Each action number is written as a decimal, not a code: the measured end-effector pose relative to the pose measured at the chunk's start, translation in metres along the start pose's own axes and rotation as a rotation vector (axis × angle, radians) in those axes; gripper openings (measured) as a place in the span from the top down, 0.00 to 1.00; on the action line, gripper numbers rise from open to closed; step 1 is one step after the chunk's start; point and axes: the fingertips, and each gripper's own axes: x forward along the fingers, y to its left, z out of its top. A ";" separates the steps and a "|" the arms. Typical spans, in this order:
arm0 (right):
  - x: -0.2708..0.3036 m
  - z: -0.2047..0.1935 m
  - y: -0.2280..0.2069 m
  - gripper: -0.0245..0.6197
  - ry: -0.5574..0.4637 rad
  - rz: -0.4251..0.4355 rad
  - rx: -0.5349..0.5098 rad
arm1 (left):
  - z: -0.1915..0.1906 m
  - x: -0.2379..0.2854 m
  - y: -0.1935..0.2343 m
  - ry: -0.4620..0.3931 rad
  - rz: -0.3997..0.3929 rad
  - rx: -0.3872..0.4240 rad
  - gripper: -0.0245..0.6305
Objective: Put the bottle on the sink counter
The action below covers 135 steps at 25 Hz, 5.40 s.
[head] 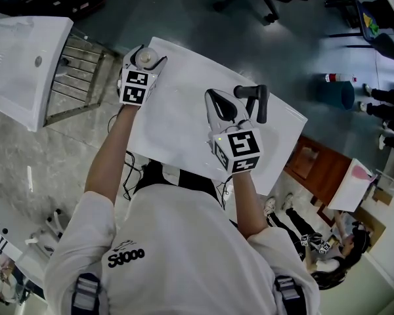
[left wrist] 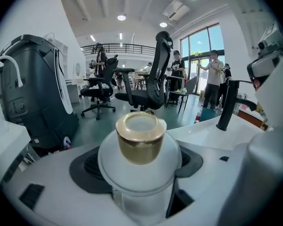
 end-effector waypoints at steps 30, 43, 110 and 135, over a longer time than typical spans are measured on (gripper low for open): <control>0.002 -0.011 -0.002 0.95 0.027 -0.019 0.022 | 0.001 0.009 0.000 -0.013 -0.002 0.017 0.41; -0.005 -0.006 0.001 0.95 0.005 -0.037 -0.003 | -0.012 -0.011 0.000 0.046 -0.029 0.042 0.36; -0.172 0.107 0.136 0.95 -0.359 -0.168 -0.295 | 0.126 -0.385 -0.053 -0.527 -0.128 0.258 0.95; -0.171 0.097 0.141 0.95 -0.326 -0.155 -0.292 | 0.116 -0.378 -0.065 -0.474 -0.143 0.270 0.95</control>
